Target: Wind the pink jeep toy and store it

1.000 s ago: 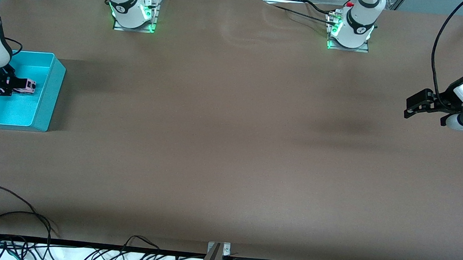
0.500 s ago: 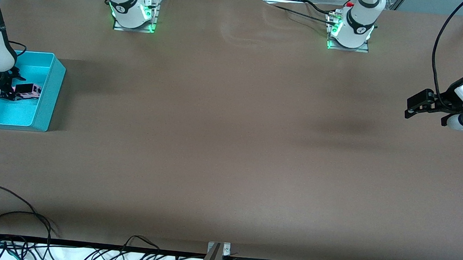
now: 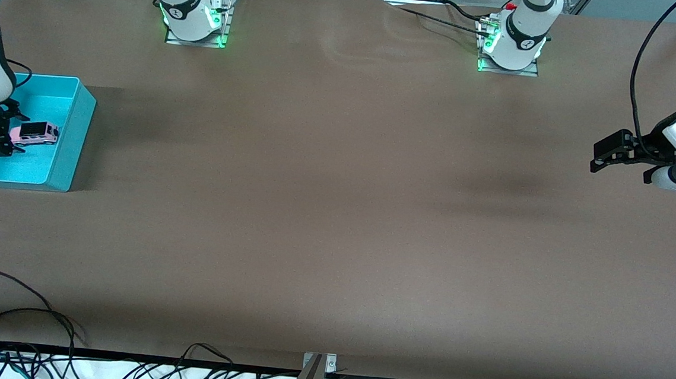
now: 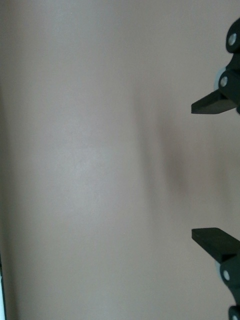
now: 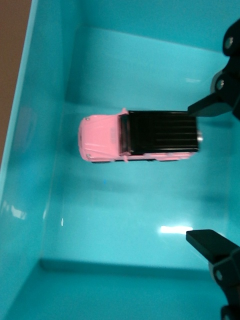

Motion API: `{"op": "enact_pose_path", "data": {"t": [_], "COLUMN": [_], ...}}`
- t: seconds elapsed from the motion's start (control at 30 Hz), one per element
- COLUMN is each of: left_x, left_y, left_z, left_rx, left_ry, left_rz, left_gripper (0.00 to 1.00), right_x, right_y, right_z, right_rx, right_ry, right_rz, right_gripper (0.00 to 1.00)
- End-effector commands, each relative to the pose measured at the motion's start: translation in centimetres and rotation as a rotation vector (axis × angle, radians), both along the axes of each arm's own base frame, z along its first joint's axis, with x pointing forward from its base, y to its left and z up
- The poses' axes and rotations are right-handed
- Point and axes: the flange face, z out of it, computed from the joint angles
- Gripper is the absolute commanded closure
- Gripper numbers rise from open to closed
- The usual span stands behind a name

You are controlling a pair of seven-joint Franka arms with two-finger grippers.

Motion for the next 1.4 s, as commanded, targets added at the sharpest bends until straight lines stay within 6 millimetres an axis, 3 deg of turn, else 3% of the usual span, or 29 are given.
{"op": "enact_pose_path", "data": {"t": [0.0,0.23,0.63,1.0,1.37], "left_x": [-0.2,-0.2,-0.3,-0.3,-0.3], "left_y": [-0.1,-0.2,-0.2,-0.6,-0.4], "left_z": [0.8,0.8,0.9,0.9,0.9], "left_rx": [0.007,0.007,0.009,0.006,0.008], "left_ry": [-0.016,-0.016,-0.016,-0.016,-0.016], "left_rz": [-0.023,-0.024,-0.024,-0.03,-0.027], "left_gripper": [0.0,0.0,0.0,0.0,0.0], "right_x": [0.5,1.7,3.5,5.6,7.3], "right_y": [1.2,2.6,7.1,14.8,22.4], "right_z": [5.4,9.0,14.9,18.9,26.4], "right_rx": [0.014,-0.077,-0.112,-0.098,0.055], "right_ry": [-0.026,0.008,-0.049,-0.034,-0.015], "right_rz": [0.042,0.174,0.517,0.911,1.012], "right_gripper": [0.0,0.0,0.0,0.0,0.0]}}
